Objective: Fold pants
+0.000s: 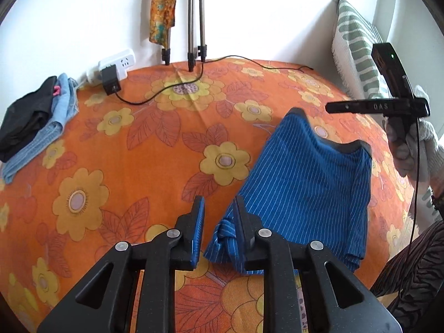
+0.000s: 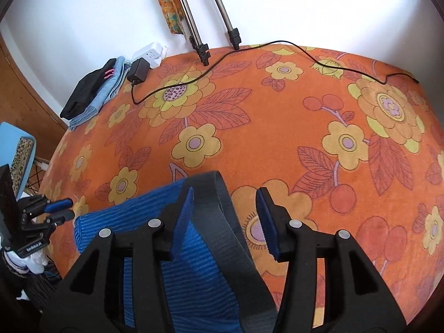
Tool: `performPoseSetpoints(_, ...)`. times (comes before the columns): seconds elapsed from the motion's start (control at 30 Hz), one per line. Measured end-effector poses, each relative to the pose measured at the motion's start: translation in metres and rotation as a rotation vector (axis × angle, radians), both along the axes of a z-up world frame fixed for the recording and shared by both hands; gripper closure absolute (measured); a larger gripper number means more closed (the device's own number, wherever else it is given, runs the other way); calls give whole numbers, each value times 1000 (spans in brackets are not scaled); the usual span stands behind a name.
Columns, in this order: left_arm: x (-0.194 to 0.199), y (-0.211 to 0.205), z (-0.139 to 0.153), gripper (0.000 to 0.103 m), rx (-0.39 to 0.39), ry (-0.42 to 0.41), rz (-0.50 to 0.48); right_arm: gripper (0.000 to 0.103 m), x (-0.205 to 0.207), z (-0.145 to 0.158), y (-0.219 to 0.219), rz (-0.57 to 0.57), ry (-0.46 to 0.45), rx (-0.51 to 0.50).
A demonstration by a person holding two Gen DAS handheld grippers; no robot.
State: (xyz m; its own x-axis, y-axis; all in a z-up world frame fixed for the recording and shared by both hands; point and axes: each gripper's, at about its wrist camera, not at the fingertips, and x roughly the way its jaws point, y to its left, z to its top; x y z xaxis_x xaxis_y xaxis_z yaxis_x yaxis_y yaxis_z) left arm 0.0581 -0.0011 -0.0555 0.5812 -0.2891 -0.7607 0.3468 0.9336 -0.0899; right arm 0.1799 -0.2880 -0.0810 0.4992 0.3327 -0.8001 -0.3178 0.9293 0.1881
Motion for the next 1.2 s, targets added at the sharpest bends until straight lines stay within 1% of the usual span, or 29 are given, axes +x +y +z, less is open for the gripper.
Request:
performPoseSetpoints(0.07,-4,-10,8,84,0,-31,-31,54,-16,4,-9,-19,-19,-21)
performPoseSetpoints(0.13,-7,-24,11,84,-27,-33,-92,54,-27,4,-20,-21,-2,23)
performPoseSetpoints(0.17,-8,-33,10,84,-45,-21,-129,54,-32,3,-23,-20,2,31)
performPoseSetpoints(0.23,-11,-53,4,84,-66,14,-197,54,-40,-1,-24,-14,5,9)
performPoseSetpoints(0.33,-16,-84,-9,84,-40,49,-288,56,-49,-11,-23,-5,20,-7)
performPoseSetpoints(0.47,-24,-112,-25,84,-4,85,-371,57,-63,-22,-21,5,26,-58)
performPoseSetpoints(0.6,-39,-127,-32,84,-8,115,-452,57,-76,-25,-28,-40,12,-118)
performPoseSetpoints(0.67,-50,-134,-32,84,-1,114,-503,57,-84,-23,-35,-85,8,-103)
performPoseSetpoints(0.77,-62,-137,-29,84,-19,121,-550,56,-98,-21,-46,-159,29,-14)
performPoseSetpoints(0.87,-64,-130,-19,84,-28,101,-547,56,-117,-19,-44,-205,27,41)
performPoseSetpoints(0.93,-57,-122,-11,84,-51,96,-520,56,-130,-19,-40,-230,33,92)
performPoseSetpoints(1.03,-40,-110,-3,84,-41,66,-459,56,-144,-29,-35,-275,70,173)
performPoseSetpoints(1.07,-34,-105,0,82,-38,57,-437,56,-148,-33,-34,-289,87,205)
performPoseSetpoints(1.1,-27,-101,3,73,-34,51,-419,56,-151,-38,-33,-297,106,237)
performPoseSetpoints(1.13,-18,-97,5,58,-23,43,-404,56,-154,-43,-32,-307,125,267)
performPoseSetpoints(1.17,-9,-93,7,52,-11,39,-388,56,-157,-48,-31,-318,145,290)
performPoseSetpoints(1.2,1,-89,7,48,-6,48,-380,56,-159,-54,-30,-327,163,307)
